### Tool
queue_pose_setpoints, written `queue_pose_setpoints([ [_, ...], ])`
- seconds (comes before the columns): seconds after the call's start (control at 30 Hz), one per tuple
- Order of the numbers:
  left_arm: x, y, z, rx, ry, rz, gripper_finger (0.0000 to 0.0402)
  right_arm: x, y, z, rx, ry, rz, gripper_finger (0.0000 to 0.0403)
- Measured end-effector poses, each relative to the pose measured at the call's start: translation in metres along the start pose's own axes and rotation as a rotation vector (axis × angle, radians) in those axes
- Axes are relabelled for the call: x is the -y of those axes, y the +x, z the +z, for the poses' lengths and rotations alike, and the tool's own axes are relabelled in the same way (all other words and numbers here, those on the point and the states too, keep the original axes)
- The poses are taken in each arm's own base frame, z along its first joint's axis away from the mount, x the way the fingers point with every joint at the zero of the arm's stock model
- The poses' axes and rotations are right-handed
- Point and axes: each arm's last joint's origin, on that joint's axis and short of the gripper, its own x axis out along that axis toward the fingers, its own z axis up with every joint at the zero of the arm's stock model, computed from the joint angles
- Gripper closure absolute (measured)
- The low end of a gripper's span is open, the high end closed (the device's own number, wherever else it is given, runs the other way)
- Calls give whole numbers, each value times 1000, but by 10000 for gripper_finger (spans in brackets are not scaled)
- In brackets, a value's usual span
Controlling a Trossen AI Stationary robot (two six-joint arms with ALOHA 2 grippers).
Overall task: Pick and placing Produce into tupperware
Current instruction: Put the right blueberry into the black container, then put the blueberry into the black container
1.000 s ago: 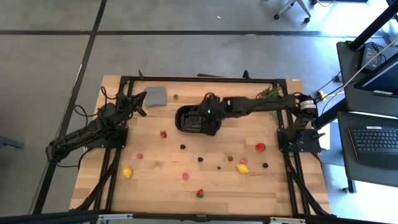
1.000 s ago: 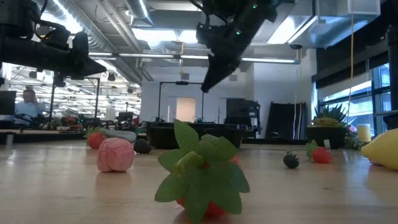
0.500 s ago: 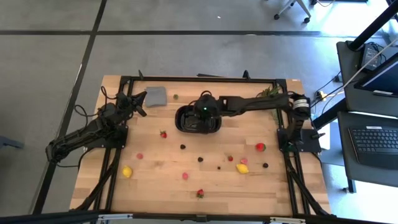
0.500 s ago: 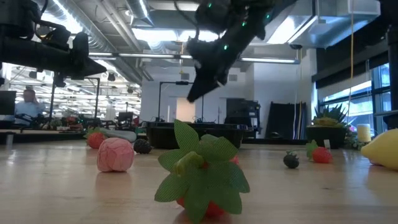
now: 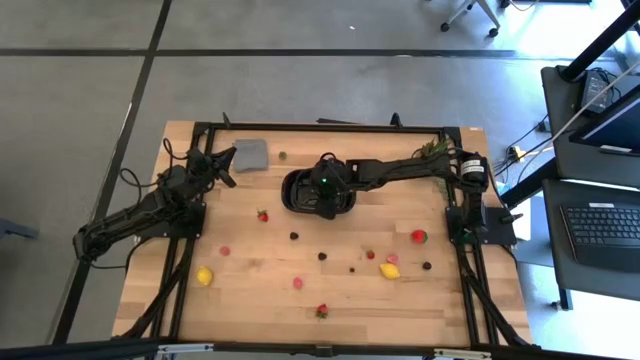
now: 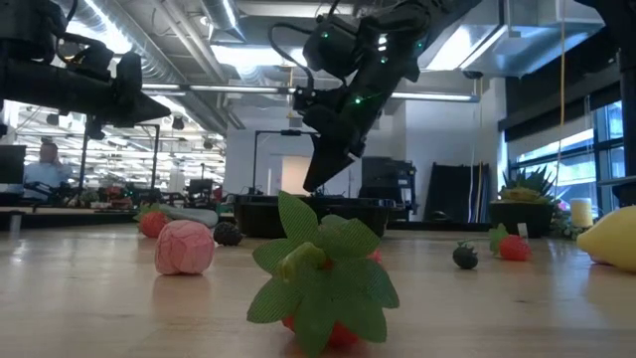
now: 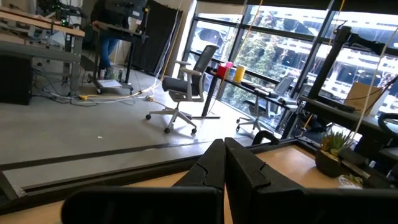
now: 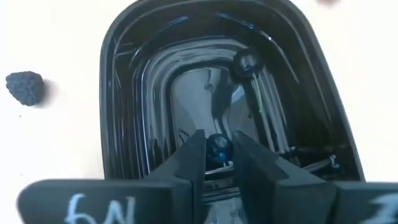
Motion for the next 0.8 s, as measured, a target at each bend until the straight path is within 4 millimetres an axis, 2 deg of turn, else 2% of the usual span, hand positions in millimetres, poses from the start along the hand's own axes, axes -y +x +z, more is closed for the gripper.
queue_pose_setpoints([
  [0.4, 0, 0, 0, 0, 0, 0, 401, -1, -1, 1, 4, -1, 20, 244],
  [0.5, 0, 0, 0, 0, 0, 0, 401, -2, -11, 7, -7, -12, 29, 232],
  [0.63, 0, 0, 0, 0, 0, -1, 401, -11, -34, 14, -64, -55, 108, 226],
  [0.8, 0, 0, 0, -1, 1, 1, 401, -31, -48, 3, -196, -114, 160, 229],
])
